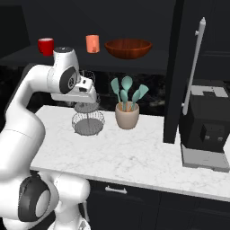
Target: Gather all objects into one cabinet and sort the glasses and bowls to opposite sides.
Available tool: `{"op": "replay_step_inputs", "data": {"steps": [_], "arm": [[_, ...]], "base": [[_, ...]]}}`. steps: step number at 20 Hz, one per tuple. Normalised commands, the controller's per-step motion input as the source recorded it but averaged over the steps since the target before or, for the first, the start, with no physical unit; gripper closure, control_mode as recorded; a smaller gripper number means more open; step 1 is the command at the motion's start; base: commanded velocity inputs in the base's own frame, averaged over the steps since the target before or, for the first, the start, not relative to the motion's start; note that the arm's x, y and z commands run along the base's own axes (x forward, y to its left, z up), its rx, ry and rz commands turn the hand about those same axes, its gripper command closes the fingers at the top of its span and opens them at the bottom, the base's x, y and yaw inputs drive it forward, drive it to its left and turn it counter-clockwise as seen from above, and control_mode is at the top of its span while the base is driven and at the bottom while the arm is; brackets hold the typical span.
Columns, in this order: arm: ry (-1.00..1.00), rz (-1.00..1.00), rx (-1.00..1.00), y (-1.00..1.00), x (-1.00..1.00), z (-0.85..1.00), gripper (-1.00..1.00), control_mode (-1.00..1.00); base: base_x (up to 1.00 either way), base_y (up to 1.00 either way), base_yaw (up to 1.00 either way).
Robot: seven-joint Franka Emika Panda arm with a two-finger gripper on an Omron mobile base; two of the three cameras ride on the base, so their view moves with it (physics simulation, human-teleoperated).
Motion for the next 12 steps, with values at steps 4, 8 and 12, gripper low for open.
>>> {"op": "replay_step_inputs", "data": {"steps": [4, 8, 12], "arm": [[0.0, -0.02, 0.0, 0.0, -0.35, 0.0, -1.0, -1.0], [-0.1, -0.03, 0.0, 0.0, -0.98, 0.0, -1.0, -1.0], [0.0, -0.06, 0.0, 0.0, -1.0, 0.1, -1.0, -1.0]], "base": [[0.0, 0.0, 0.0], [0.0, 0.0, 0.0], [0.0, 0.0, 0.0]]}}
